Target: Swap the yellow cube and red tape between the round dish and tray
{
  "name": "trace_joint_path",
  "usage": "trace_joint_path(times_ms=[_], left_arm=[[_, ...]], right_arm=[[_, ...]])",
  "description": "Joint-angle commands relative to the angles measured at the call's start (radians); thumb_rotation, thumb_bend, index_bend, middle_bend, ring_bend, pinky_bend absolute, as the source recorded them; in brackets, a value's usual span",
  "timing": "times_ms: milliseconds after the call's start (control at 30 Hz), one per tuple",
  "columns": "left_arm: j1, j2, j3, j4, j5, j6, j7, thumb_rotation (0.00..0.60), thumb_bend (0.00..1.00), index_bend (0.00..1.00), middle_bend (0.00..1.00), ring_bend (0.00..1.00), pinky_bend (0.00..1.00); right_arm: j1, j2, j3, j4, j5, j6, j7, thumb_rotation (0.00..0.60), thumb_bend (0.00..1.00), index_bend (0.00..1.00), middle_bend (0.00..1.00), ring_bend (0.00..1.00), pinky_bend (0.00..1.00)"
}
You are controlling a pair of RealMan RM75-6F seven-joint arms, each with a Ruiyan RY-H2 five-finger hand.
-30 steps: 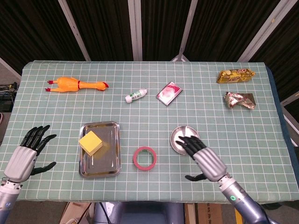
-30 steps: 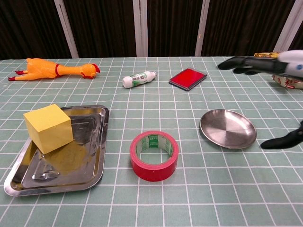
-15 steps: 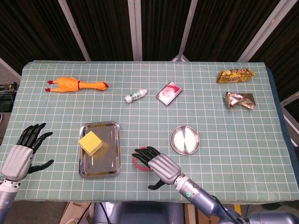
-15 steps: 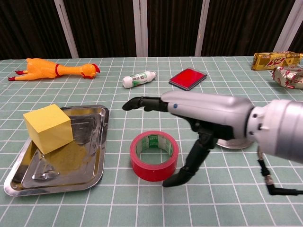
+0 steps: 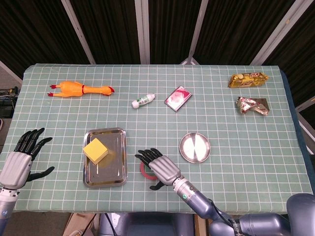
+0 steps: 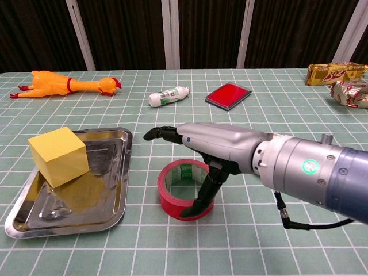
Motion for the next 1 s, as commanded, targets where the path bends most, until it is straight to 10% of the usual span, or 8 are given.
trace_joint_path(times_ms=[33, 533, 1000], left_arm=[[0.002, 0.001, -0.003, -0.002, 0.001, -0.001, 0.001, 0.600, 0.00, 0.19, 0.00, 0.00, 0.00], [0.011, -0.004, -0.018, -0.007, 0.002, -0.016, 0.019, 0.600, 0.00, 0.19, 0.00, 0.00, 0.00], [0.015, -0.010, -0.033, -0.005, 0.000, -0.023, 0.006, 0.600, 0.00, 0.19, 0.00, 0.00, 0.00]], right_arm=[[0.013, -0.008, -0.002, 0.023, 0.020, -0.005, 0.001, 0.600, 0.05, 0.00, 0.00, 0.00, 0.00], [0.039, -0.024, -0.039, 0.127, 0.037, -0.040, 0.045, 0.600, 0.04, 0.01, 0.00, 0.01, 0.01], [0.021, -0.075, -0.051, 0.198, -0.047, 0.015, 0.111, 0.600, 0.13, 0.21, 0.11, 0.32, 0.25]])
